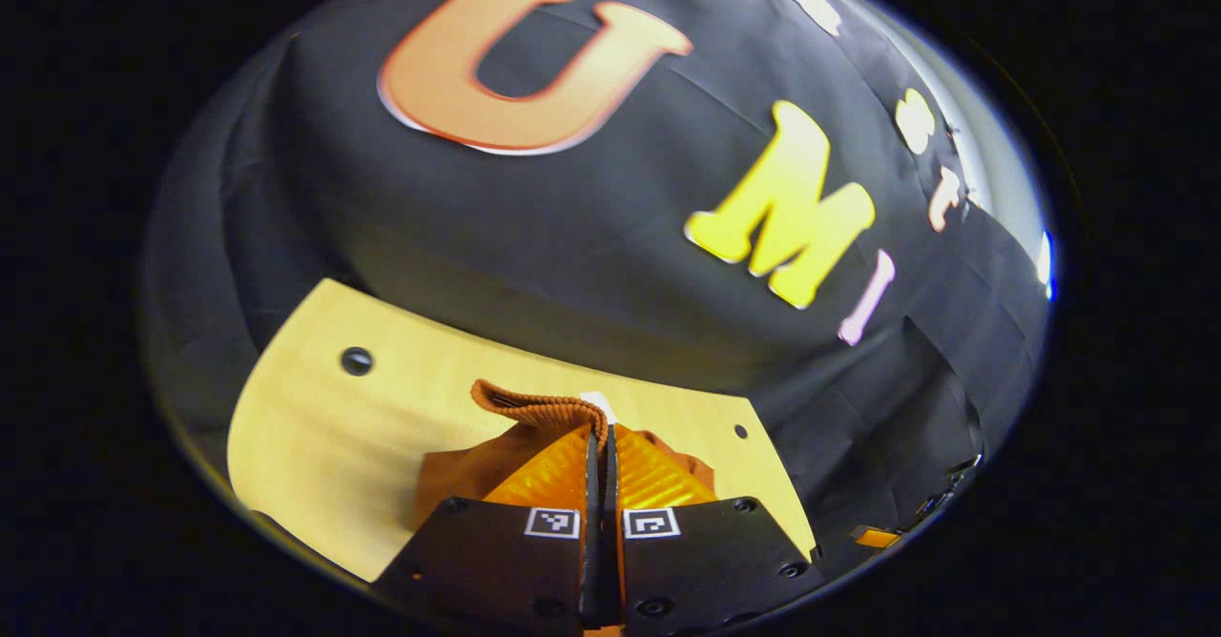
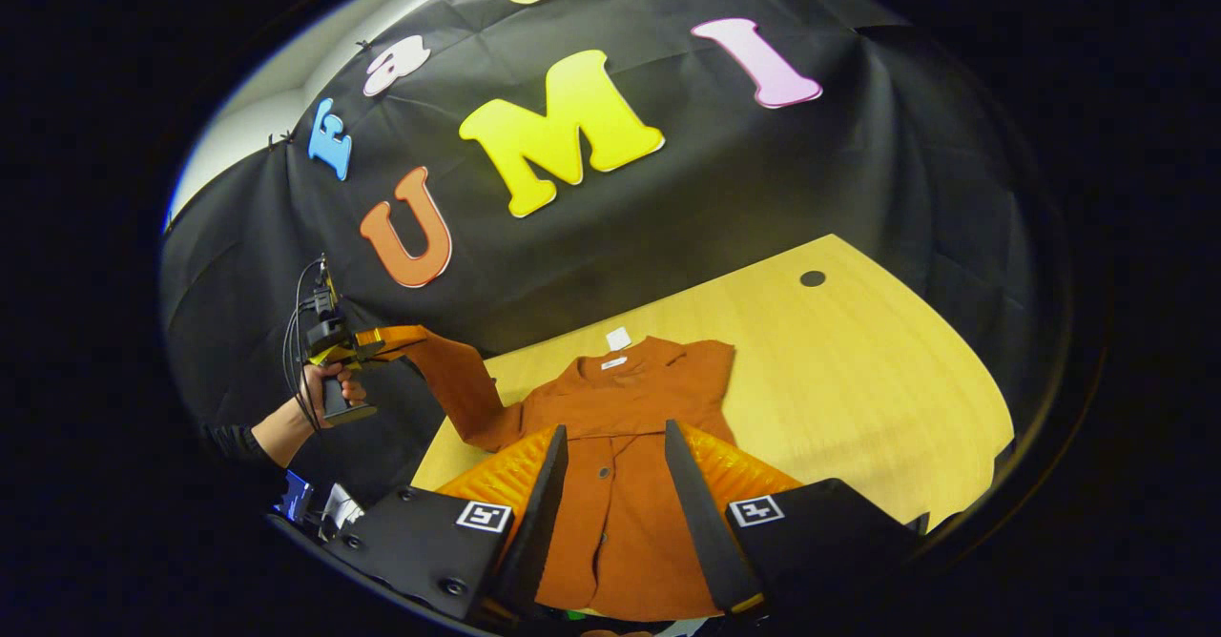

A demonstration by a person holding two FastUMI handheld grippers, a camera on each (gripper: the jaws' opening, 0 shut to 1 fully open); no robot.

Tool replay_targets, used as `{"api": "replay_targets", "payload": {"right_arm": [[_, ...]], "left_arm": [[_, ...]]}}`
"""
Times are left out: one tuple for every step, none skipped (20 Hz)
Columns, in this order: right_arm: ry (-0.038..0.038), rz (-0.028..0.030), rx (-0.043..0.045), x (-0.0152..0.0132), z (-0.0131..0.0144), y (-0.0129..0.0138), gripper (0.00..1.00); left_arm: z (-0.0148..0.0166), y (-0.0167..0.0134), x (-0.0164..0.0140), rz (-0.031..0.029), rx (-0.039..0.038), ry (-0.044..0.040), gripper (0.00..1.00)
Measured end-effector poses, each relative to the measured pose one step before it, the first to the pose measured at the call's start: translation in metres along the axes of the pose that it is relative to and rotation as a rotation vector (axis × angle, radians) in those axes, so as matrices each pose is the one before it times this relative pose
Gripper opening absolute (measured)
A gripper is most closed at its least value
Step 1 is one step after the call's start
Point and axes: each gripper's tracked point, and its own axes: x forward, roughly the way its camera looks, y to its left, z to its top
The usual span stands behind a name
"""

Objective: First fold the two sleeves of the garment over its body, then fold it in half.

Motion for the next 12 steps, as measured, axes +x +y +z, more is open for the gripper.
{"api": "replay_targets", "payload": {"right_arm": [[-0.01385,-0.01289,0.0039,-0.01031,0.00104,-0.01215,0.68],[-0.01601,-0.01281,0.00858,-0.00991,0.00154,-0.01184,0.68],[-0.01382,-0.01358,0.01321,-0.01374,0.0018,-0.01035,0.68],[-0.015,-0.02082,0.01295,-0.00952,0.00125,-0.01179,0.68],[-0.01825,-0.02495,0.00787,-0.00881,0.00223,-0.01174,0.68],[-0.01703,-0.02387,0.00283,-0.00912,0.00234,-0.01112,0.69],[-0.00893,-0.02773,-0.00195,-0.00692,-0.00145,-0.01094,0.69],[-0.00386,-0.02203,-0.00482,-0.00781,-0.00284,-0.01,0.71],[-0.00298,-0.02367,-0.00809,-0.00638,-0.0014,-0.00915,0.71],[-0.00019,-0.02099,-0.01051,-0.00678,-0.00184,-0.00744,0.71],[-0.00213,-0.0188,-0.01197,-0.00652,-0.00141,-0.00701,0.71],[0.00014,-0.01859,-0.01366,-0.00541,-0.00244,-0.00698,0.71]], "left_arm": [[-0.01077,-0.02257,0.01582,-0.02006,0.01737,0.02811,0.02],[-0.01395,-0.02268,0.01576,-0.02017,0.01524,0.02951,0.02],[-0.01415,-0.01739,0.01753,-0.01832,0.01589,0.0312,0.02],[-0.01349,-0.01597,0.01639,-0.01235,0.01353,0.03022,0.03],[-0.01392,-0.01726,0.01973,-0.01659,0.01021,0.0367,0.02],[-0.01167,-0.01341,0.01705,-0.01276,0.00511,0.032,0.03],[-0.00968,-0.01167,0.01922,-0.00872,0.01083,0.0216,0.03],[-0.00852,-0.00854,0.01808,0.00055,0.01804,0.02093,0.03],[-0.00876,-0.00512,0.0182,0.00634,0.01807,0.02163,0.03],[-0.00984,-0.00585,0.01964,0.00435,0.00919,0.02285,0.03],[-0.00888,-0.00517,0.01764,0.00802,0.00321,0.02104,0.03],[-0.00796,-0.00352,0.01609,0.0138,0.00369,0.01212,0.03]]}}
